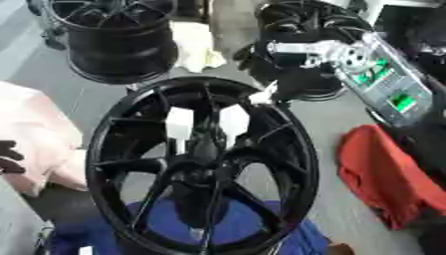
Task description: Pull the pin out of the wheel hub.
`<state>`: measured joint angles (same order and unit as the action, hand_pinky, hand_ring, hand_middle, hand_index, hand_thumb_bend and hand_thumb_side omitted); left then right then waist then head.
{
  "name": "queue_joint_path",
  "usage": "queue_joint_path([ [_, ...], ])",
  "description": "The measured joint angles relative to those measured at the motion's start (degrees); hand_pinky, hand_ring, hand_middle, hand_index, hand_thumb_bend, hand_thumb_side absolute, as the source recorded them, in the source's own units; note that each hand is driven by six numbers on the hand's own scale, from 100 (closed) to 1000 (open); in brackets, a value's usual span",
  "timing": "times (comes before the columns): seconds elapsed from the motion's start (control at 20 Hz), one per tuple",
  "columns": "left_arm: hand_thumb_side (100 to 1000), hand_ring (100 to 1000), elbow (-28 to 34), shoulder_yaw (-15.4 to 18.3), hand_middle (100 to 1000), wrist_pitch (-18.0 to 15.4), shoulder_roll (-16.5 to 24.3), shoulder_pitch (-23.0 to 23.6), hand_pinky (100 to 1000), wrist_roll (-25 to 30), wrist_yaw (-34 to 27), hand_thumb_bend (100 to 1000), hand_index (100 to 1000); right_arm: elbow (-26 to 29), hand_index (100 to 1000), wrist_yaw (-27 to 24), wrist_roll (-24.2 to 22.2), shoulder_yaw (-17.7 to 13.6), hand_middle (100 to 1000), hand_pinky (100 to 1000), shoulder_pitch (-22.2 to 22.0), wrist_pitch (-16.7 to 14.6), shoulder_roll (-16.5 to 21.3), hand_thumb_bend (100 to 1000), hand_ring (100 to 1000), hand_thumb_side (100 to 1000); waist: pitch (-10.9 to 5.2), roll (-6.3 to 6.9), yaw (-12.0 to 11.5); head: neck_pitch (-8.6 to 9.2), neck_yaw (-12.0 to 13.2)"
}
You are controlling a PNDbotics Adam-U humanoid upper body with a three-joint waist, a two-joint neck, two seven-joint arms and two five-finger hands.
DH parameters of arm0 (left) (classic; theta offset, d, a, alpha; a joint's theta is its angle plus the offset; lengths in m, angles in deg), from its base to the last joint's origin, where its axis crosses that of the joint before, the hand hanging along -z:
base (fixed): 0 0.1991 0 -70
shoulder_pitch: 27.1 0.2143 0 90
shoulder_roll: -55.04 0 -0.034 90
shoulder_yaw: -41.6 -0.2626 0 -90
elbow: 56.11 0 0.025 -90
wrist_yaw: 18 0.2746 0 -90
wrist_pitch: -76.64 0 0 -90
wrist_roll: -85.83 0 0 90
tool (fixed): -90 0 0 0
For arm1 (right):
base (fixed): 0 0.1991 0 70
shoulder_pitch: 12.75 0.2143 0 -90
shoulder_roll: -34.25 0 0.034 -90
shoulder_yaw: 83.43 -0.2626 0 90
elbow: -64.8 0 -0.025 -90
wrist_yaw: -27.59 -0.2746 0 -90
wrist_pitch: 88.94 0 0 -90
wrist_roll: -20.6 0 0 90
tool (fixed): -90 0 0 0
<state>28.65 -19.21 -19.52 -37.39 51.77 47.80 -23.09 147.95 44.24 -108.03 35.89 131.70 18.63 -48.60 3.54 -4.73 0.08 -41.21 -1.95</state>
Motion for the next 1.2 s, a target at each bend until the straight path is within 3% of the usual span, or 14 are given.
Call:
queue_joint_path([
  [0.8,675,606,3.4,0.0,634,3.6,-2.5,0.0,756,0.0,-0.4,214,837,-6.7,972,4.4,-2.3,0.2,885,819,1.2,-2.0,-2.8,391,887,393,0.0,-0.04,-0.2,0.0,-0.2],
  [1.2,676,605,4.3,0.0,633,4.3,-3.0,0.0,755,0.0,-0.1,212,837,-9.4,971,7.6,-6.0,1.3,886,831,1.9,-3.0,-4.6,394,891,393,0.0,-0.04,-0.3,0.0,-0.2],
])
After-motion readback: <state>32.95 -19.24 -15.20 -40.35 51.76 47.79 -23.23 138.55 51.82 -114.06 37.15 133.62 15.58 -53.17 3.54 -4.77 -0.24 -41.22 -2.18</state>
